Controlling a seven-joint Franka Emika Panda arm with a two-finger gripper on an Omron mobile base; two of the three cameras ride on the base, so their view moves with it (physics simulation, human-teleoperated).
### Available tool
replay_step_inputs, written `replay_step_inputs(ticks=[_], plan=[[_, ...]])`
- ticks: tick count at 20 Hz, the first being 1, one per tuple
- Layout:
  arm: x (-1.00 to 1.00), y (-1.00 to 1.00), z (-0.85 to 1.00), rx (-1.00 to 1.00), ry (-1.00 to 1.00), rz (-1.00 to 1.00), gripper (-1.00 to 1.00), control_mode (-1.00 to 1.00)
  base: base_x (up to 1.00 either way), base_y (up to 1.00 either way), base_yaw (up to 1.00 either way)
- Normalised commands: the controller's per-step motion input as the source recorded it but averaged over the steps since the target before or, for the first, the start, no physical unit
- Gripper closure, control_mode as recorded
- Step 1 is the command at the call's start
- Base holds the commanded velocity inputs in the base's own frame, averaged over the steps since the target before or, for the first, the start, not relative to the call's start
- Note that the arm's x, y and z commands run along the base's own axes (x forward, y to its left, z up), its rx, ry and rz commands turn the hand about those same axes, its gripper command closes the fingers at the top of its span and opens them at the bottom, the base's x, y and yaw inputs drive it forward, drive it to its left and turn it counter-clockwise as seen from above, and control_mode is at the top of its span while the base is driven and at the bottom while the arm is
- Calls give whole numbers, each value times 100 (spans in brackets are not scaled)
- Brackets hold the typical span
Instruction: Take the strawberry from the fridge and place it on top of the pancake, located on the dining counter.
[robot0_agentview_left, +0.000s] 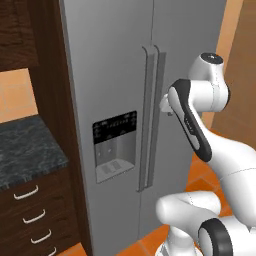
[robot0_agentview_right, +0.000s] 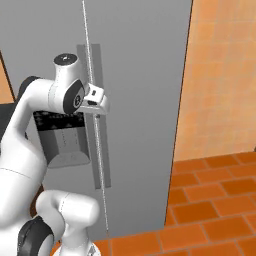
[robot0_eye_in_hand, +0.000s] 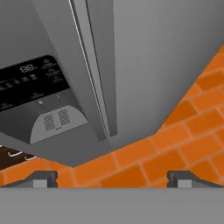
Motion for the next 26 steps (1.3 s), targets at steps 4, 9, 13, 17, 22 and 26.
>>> replay_step_inputs(ticks=[4, 9, 13, 17, 22, 26], plan=[[0, 0, 0, 0, 0, 0, -100, 100, 22, 53, -21], [0, 0, 0, 0, 0, 0, -100, 100, 20, 47, -14], [0, 0, 0, 0, 0, 0, -100, 100, 13, 38, -11], [0, 0, 0, 0, 0, 0, -100, 100, 6, 28, -8], [0, 0, 0, 0, 0, 0, -100, 100, 27, 34, -5], [0, 0, 0, 0, 0, 0, -100, 100, 19, 27, -2]])
